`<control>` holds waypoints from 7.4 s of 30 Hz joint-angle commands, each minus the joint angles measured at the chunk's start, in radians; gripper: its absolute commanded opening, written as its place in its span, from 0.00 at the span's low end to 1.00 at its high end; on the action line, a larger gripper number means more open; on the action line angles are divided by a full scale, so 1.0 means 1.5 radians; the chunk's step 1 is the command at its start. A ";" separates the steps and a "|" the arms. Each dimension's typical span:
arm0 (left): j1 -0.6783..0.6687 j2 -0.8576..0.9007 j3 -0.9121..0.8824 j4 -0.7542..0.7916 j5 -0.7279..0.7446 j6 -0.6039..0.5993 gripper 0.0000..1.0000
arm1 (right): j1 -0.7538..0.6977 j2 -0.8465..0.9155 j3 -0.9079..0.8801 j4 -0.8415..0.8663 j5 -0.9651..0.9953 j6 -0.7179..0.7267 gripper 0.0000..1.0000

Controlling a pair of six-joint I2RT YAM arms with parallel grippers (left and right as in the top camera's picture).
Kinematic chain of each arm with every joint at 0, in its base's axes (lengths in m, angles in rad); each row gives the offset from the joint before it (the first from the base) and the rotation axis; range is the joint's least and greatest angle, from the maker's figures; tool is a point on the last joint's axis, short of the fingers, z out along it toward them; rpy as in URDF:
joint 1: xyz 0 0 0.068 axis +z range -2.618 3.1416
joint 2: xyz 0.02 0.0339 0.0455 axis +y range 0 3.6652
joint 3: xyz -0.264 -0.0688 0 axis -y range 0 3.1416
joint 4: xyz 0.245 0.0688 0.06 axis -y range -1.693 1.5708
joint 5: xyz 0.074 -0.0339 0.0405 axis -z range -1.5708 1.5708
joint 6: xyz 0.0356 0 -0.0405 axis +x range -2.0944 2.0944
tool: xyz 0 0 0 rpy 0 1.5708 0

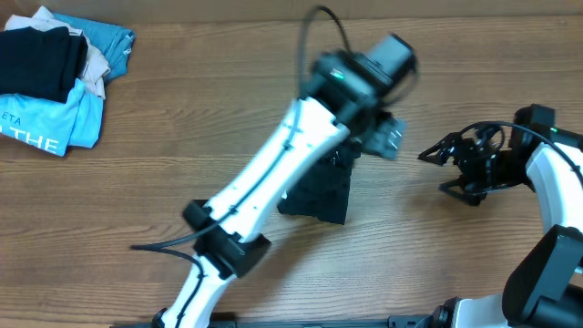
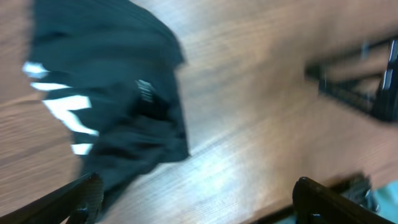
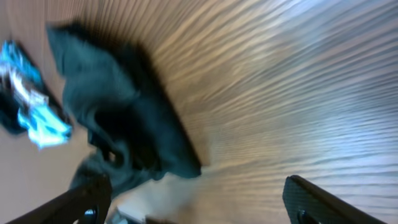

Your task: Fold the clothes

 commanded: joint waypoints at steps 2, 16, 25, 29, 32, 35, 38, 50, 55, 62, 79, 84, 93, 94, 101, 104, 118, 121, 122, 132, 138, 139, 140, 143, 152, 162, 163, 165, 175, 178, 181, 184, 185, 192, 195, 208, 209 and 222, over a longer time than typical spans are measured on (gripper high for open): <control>0.181 -0.124 0.019 -0.003 -0.001 -0.010 1.00 | 0.073 -0.010 0.015 -0.016 -0.064 -0.056 0.45; 0.439 -0.174 -0.171 0.000 0.006 0.073 1.00 | 0.578 -0.015 0.153 0.170 0.090 0.233 0.04; 0.438 -0.173 -0.221 0.003 0.014 0.073 1.00 | 0.642 0.082 0.153 0.223 0.142 0.307 0.04; 0.438 -0.173 -0.221 0.004 0.014 0.073 1.00 | 0.628 0.097 0.153 0.127 0.270 0.310 0.04; 0.438 -0.173 -0.221 0.004 0.014 0.073 1.00 | 0.600 0.097 0.152 0.069 0.378 0.322 0.04; 0.438 -0.173 -0.221 0.004 0.013 0.073 1.00 | 0.551 0.097 0.152 0.023 0.415 0.324 0.04; 0.438 -0.173 -0.221 0.004 0.011 0.073 1.00 | 0.519 0.097 0.149 -0.011 0.438 0.317 0.04; 0.438 -0.173 -0.221 -0.003 0.010 0.084 1.00 | 0.501 0.051 0.255 -0.039 0.444 0.276 0.73; 0.438 -0.173 -0.221 -0.003 0.010 0.083 1.00 | 0.473 0.083 0.162 0.043 0.370 0.252 0.74; 0.438 -0.173 -0.221 -0.003 0.010 0.083 1.00 | 0.473 0.105 0.078 0.196 0.319 0.258 0.54; 0.437 -0.173 -0.221 -0.003 0.017 0.083 1.00 | 0.422 0.106 0.181 -0.051 0.537 0.261 0.60; 0.437 -0.173 -0.221 -0.003 0.014 0.086 1.00 | 0.415 0.037 0.290 -0.136 0.478 0.261 0.65; 0.437 -0.173 -0.221 -0.003 0.015 0.091 1.00 | 0.443 0.000 0.262 -0.171 0.371 0.236 0.88; 0.436 -0.173 -0.221 -0.003 0.020 0.097 1.00 | 0.448 0.000 0.243 -0.137 0.354 0.236 0.88; 0.428 -0.173 -0.221 -0.003 0.043 0.113 1.00 | 0.437 0.007 0.087 0.200 0.246 0.258 0.34; 0.426 -0.173 -0.221 -0.003 0.043 0.113 1.00 | 0.434 0.021 0.060 0.268 0.252 0.242 0.21; 0.425 -0.173 -0.221 -0.003 0.042 0.113 1.00 | 0.260 0.137 0.066 0.364 0.325 0.134 0.36; 0.425 -0.173 -0.221 -0.003 0.042 0.113 1.00 | 0.227 0.134 0.100 0.293 0.324 0.134 0.30; 0.425 -0.173 -0.221 -0.003 0.043 0.114 1.00 | 0.214 0.126 0.132 0.240 0.322 0.135 0.29; 0.380 -0.120 -0.371 0.100 0.140 0.244 1.00 | 0.191 0.010 0.218 -0.059 0.027 0.031 0.86; 0.385 -0.065 -0.414 0.129 0.228 0.244 0.99 | 0.242 0.010 0.128 -0.039 -0.020 -0.002 0.20; 0.370 -0.065 -0.414 0.128 0.261 0.281 0.96 | 0.253 0.010 0.101 0.002 -0.021 0.016 0.20; 0.346 -0.065 -0.414 0.131 0.259 0.283 0.84 | 0.258 0.010 0.073 0.054 -0.021 0.046 0.20; 0.261 -0.057 -0.422 0.175 0.256 0.257 0.17 | 0.262 0.022 0.035 0.148 -0.022 0.081 0.19; 0.120 0.072 -0.423 0.240 0.306 0.164 0.04 | 0.265 0.110 0.035 0.177 0.020 0.108 0.13; 0.134 0.131 -0.424 0.197 0.228 0.152 0.04 | 0.270 0.111 0.034 0.180 0.070 0.128 0.13; 0.138 0.131 -0.424 0.185 0.221 0.152 0.04 | 0.272 0.111 0.034 0.184 0.070 0.130 0.13; 0.140 0.131 -0.424 0.160 0.221 0.155 0.04 | 0.284 0.116 0.034 0.200 0.071 0.141 0.14; 0.183 0.131 -0.424 0.125 0.112 0.157 0.04 | 0.302 0.209 0.034 0.214 0.192 0.188 0.13; 0.204 0.131 -0.424 0.122 0.112 0.157 0.04 | 0.302 0.209 0.034 0.219 0.200 0.190 0.13; 0.223 0.131 -0.424 0.118 0.064 0.133 0.04 | 0.302 0.209 0.034 0.219 0.200 0.190 0.13; 0.233 0.123 -0.418 0.093 0.046 0.125 0.04 | 0.302 0.209 0.034 0.222 0.200 0.190 0.13; 0.233 0.114 -0.415 0.089 0.042 0.124 0.04 | 0.302 0.209 0.034 0.222 0.200 0.190 0.13; 0.228 0.067 -0.411 0.152 0.121 0.150 0.24 | 0.299 0.199 0.073 0.178 0.182 0.190 0.04; 0.224 0.067 -0.411 0.169 0.103 0.165 0.22 | 0.299 0.134 0.145 0.109 0.190 0.187 0.04; 0.229 0.067 -0.411 0.249 0.107 0.183 1.00 | 0.299 0.018 0.174 -0.013 0.273 0.157 0.72; 0.229 0.067 -0.411 0.261 0.125 0.191 1.00 | 0.299 0.018 0.165 -0.003 0.272 0.157 0.72; 0.225 0.068 -0.411 0.353 0.393 0.340 1.00 | 0.299 0.018 0.092 0.026 0.280 0.172 0.72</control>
